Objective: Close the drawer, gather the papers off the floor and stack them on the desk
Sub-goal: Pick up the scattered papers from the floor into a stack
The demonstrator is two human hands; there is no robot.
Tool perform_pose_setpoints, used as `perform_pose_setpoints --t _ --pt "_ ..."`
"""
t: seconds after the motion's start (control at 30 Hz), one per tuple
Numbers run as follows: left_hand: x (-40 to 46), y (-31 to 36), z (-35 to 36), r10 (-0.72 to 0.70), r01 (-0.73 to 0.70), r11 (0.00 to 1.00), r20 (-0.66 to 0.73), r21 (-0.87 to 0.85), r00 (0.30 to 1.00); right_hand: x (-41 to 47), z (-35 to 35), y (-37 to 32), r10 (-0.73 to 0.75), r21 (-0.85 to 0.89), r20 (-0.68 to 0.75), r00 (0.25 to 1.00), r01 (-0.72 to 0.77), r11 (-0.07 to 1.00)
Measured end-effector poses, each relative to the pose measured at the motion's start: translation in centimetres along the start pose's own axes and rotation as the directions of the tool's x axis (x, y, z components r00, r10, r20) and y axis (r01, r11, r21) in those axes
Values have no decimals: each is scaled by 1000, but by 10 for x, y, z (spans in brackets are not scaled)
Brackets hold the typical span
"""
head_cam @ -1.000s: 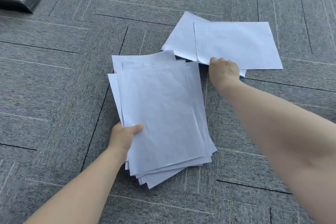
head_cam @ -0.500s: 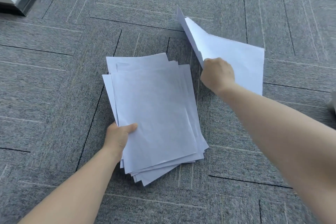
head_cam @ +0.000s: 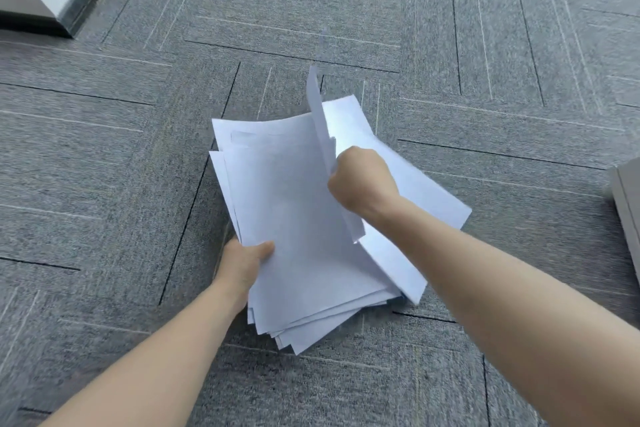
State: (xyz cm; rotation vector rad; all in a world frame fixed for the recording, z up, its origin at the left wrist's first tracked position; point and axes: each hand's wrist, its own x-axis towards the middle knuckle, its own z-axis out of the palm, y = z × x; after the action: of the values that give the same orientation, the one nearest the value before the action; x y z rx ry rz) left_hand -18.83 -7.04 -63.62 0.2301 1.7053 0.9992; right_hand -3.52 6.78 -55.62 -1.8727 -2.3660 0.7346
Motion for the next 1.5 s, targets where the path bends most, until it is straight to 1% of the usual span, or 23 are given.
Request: perform_pose_setpoints --t 0.17,0.27,0.37,0.43,0.53,0.6,0.67,0.73,0.83,0.87,0.93,1.0,1.07,1.17,1.23,1.37,1.43,1.5 --pt "-21 -16 -1 -37 38 999 129 -7 991 -28 22 -22 6 103 115 993 -18 995" --pt "-29 -20 -5 -47 46 999 189 8 981 -37 38 -27 58 163 197 979 -91 982" --pt "-32 -19 -8 -29 29 1000 226 2 974 -40 52 -29 116 258 277 954 -190 947" --pt "-32 -16 -10 -16 19 1000 244 -10 970 -41 57 -30 140 293 299 944 -230 928" --pt "-34 -13 -10 -57 52 998 268 24 962 -42 60 -32 148 287 326 934 -247 926" --pt "-34 -12 -7 -76 62 996 266 63 961 -45 63 -33 131 291 378 916 -252 923" --pt "-35 -9 -5 -83 70 996 263 60 961 -49 65 -32 129 311 413 902 -273 910" --pt "-35 -7 -3 -79 71 997 234 44 969 -51 66 -28 155 322 400 903 -297 899" --pt "-33 -7 2 -33 17 993 137 118 990 -50 60 -11 209 269 283 936 -286 920" --pt "-31 -9 2 -39 25 990 102 140 994 -49 57 -2 239 226 234 942 -291 930" --pt "-28 -12 3 -67 54 986 77 156 995 -48 50 21 293 112 133 947 -309 945" --pt "-26 -12 2 -84 73 985 64 158 994 -48 46 44 355 -18 57 933 -354 935" --pt "-23 -14 1 -90 81 987 58 139 994 -51 42 65 441 -111 64 895 -433 895" --pt "-26 -13 0 -99 92 991 74 94 992 -56 40 84 508 -150 94 856 -492 857" --pt "-29 -11 0 -107 102 993 88 64 990 -58 39 90 508 -133 92 856 -495 858" --pt "-31 -10 -1 -123 120 992 109 30 986 -57 35 95 520 -15 96 848 -522 853" --pt "-33 -9 -2 -134 133 991 128 19 983 -58 37 97 534 -8 103 839 -536 844" --pt "-35 -9 -2 -141 142 990 146 4 979 -61 38 101 548 -42 109 829 -547 836"
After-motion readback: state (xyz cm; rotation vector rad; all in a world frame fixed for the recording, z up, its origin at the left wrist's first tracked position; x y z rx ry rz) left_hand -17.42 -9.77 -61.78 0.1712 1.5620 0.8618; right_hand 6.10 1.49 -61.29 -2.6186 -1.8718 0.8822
